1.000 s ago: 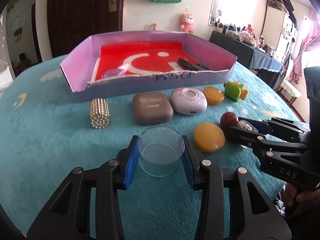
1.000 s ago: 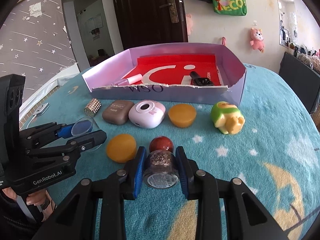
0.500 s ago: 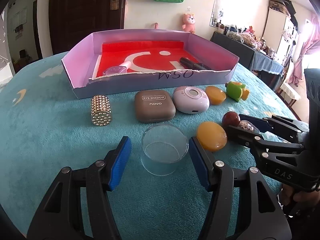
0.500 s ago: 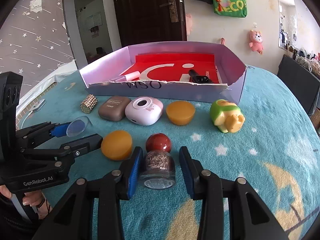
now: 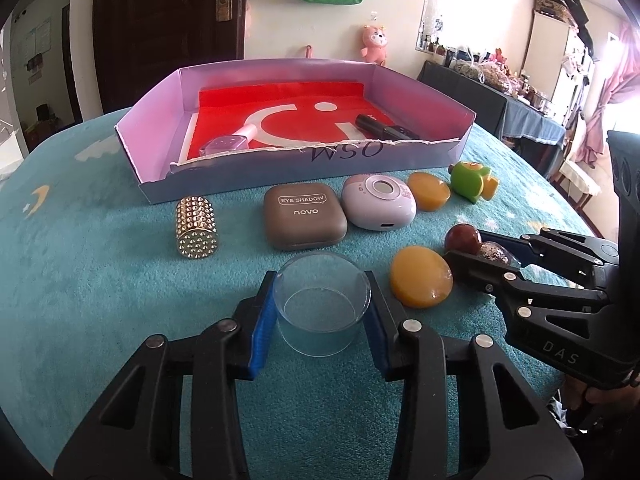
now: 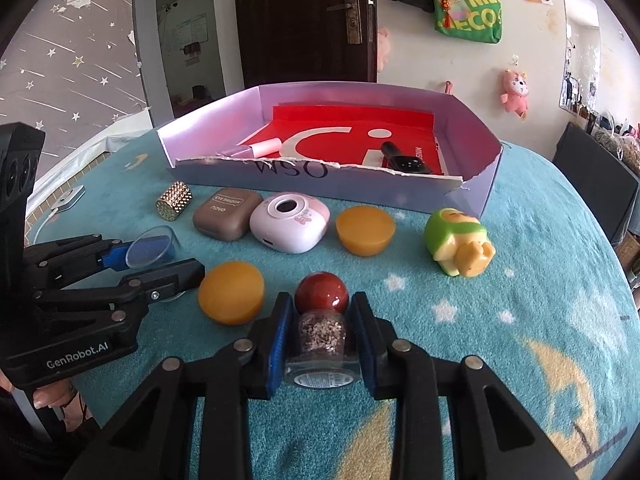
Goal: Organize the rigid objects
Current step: 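Carry the cup and jar into the pink box and open both tools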
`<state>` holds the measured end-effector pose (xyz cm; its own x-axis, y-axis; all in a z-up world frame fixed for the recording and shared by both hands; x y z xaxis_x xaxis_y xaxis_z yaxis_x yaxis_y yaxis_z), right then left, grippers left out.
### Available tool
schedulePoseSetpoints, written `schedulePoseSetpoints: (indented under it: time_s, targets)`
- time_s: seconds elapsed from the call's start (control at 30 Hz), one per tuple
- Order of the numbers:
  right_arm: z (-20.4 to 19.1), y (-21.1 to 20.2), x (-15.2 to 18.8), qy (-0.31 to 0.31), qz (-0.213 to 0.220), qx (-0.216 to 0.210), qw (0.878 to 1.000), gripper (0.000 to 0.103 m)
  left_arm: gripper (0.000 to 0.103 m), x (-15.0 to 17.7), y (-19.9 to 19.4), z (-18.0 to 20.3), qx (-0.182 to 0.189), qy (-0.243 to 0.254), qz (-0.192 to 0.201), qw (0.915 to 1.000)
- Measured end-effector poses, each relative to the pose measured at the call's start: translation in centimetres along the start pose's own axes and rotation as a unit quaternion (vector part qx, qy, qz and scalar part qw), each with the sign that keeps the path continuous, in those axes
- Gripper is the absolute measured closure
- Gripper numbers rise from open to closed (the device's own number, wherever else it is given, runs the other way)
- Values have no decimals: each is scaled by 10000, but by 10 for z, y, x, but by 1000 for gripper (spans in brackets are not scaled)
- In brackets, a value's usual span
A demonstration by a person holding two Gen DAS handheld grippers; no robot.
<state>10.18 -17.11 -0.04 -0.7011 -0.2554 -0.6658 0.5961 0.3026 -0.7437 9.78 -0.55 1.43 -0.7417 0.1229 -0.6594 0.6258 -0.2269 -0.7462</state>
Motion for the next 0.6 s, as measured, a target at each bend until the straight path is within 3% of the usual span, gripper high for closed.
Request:
schedulePoseSetpoints:
  time_s: [0.3,0.6]
  targets:
    - [4,-4,-7,139,-22,-268,9995,70,66,-24,-10,2,85,104,180,9997]
    - [15,-4,-60,111,252,-464,9985,71,66,-80,4,-5,203,463,246,9984]
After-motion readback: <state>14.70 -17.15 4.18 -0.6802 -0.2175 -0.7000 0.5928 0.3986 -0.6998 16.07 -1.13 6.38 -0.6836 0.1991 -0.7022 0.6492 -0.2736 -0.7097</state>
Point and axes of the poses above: each gripper's, at about its wrist camera, not at the fingertips, and y roughly the way its jaws point, z to its right, x to its underside, the point moved 2 cm from there along y, roughly the way its jaws point, and after that the axes turned 5 degrees about -z, right-handed, at the moved point
